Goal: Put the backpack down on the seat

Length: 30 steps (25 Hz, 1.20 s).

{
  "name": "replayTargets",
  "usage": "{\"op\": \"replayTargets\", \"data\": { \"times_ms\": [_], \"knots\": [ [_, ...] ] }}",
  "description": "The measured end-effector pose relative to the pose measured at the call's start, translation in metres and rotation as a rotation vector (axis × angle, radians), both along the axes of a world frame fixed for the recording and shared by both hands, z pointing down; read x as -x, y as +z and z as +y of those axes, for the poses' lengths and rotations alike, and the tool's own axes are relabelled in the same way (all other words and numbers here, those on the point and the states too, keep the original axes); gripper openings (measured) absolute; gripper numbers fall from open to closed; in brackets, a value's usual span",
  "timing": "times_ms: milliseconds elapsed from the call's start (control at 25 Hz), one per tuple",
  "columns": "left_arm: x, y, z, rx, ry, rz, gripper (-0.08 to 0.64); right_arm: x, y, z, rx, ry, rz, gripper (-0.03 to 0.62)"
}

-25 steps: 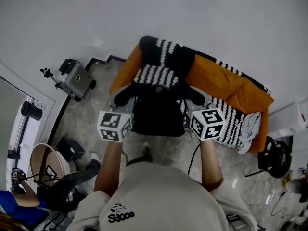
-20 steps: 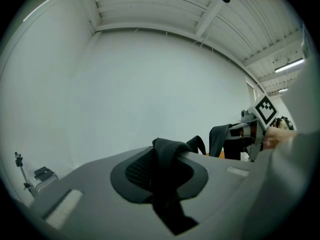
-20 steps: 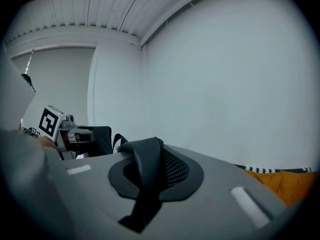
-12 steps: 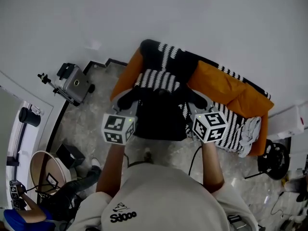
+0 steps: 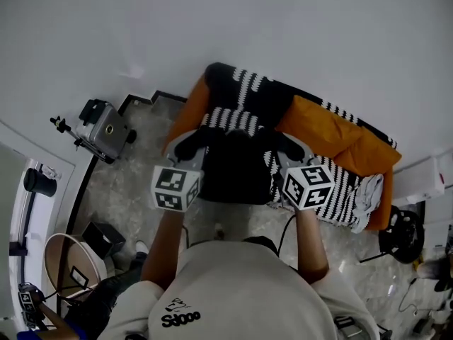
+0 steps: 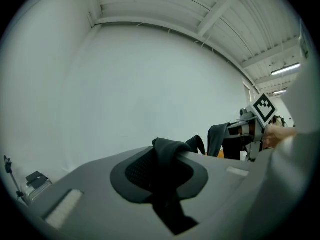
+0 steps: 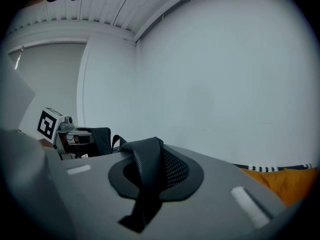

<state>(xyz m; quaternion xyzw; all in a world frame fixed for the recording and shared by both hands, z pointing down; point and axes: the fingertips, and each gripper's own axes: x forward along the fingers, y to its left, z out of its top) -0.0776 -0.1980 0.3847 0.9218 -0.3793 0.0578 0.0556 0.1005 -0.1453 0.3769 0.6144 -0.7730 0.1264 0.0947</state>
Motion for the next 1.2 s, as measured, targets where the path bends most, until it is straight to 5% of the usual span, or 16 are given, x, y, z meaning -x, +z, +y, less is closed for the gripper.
{"op": "replayTargets", "data": {
  "times_ms": [480,1200],
  "knots": [
    [-0.003,0.005,-0.054,0.024,-0.021,-0.009,0.051,-0.006,0.007,-0.055,0.013,-0.008,-0.022,0.031],
    [-0.023,0.048,-0.17,0.114,-0.134,-0.051,0.051,-0.023,0.048,-0.199,0.078,-0.16,-0.064,0.031]
  ]
}}
